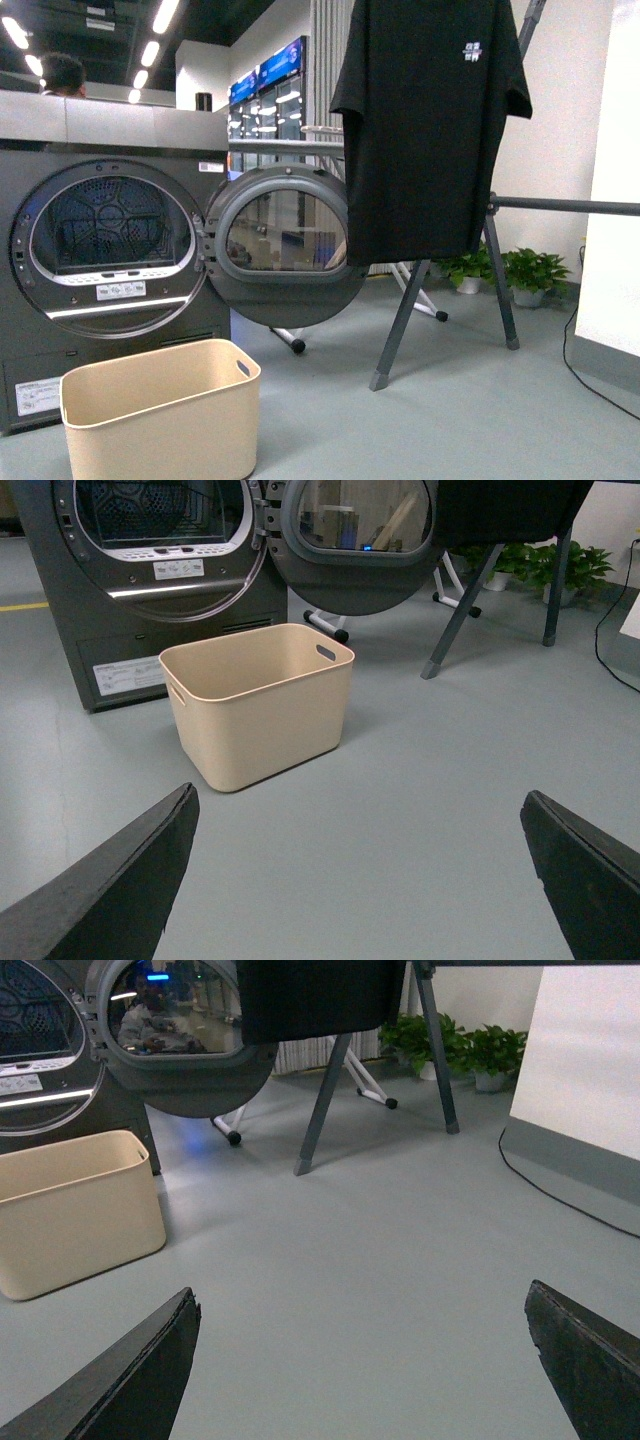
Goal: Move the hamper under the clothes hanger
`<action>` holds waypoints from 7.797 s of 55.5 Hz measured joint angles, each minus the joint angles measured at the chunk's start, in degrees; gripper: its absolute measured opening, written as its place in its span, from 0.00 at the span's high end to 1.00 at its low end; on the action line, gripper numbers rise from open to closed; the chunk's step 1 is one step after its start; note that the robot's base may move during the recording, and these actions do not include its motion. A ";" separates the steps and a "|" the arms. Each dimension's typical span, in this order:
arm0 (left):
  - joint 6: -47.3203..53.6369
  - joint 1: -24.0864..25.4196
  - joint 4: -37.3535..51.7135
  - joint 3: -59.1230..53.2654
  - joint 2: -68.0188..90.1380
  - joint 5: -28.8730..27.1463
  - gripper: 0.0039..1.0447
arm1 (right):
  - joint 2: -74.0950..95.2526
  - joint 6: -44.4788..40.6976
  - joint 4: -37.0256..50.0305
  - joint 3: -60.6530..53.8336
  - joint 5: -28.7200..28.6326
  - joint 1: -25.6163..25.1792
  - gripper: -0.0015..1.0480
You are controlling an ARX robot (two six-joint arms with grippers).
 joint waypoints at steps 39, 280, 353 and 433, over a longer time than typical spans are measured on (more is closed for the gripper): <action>-0.02 0.00 0.04 0.00 0.00 -0.09 0.06 | 0.00 0.00 0.00 -0.02 -0.04 0.00 0.07; -12.48 -23.54 18.84 76.52 141.33 -12.92 0.96 | 137.87 -5.92 17.31 65.85 3.17 -6.82 0.93; -10.73 -20.48 19.63 67.41 130.60 -13.97 0.96 | 128.15 -4.02 20.72 55.58 -1.36 -3.17 0.97; -10.56 -21.81 19.85 67.49 130.51 -13.14 0.96 | 127.60 -4.09 20.85 55.54 -0.07 -4.74 0.97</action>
